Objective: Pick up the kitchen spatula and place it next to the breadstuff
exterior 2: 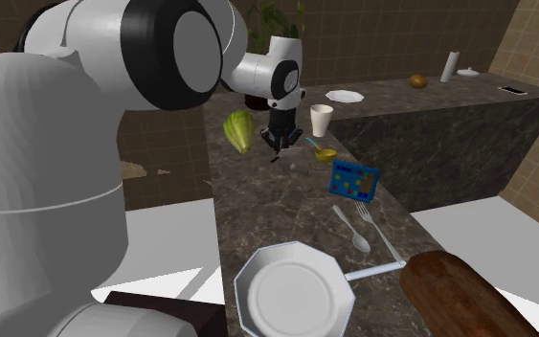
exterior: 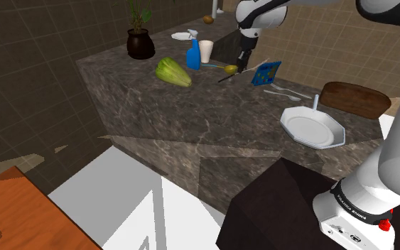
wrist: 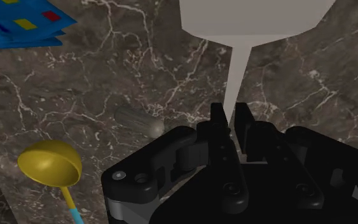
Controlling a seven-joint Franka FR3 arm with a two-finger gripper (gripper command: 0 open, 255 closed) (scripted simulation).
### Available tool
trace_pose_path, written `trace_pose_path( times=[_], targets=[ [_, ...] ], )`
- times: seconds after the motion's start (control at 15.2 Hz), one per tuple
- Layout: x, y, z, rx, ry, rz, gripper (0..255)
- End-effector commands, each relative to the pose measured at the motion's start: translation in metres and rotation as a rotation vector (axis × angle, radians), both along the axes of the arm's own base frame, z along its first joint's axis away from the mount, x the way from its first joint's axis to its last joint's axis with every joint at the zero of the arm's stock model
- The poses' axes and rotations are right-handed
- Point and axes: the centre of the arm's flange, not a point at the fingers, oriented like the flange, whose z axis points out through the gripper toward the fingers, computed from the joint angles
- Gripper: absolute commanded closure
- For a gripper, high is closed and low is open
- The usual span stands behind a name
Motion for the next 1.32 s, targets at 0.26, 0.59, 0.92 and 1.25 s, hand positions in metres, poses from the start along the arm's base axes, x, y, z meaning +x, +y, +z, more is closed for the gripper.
trace_pose_path(
  times=[0.26, 0.59, 0.92, 1.25],
  targets=[
    [0.000, 0.000, 0.032, 0.000, 0.000, 0.000, 255],
    [-0.013, -0.003, 0.052, 0.000, 0.000, 0.000, 255],
    [-0.077, -0.018, 0.052, 0.000, 0.000, 0.000, 255],
    [-0.142, -0.034, 0.052, 0.000, 0.000, 0.000, 255]
  ],
)
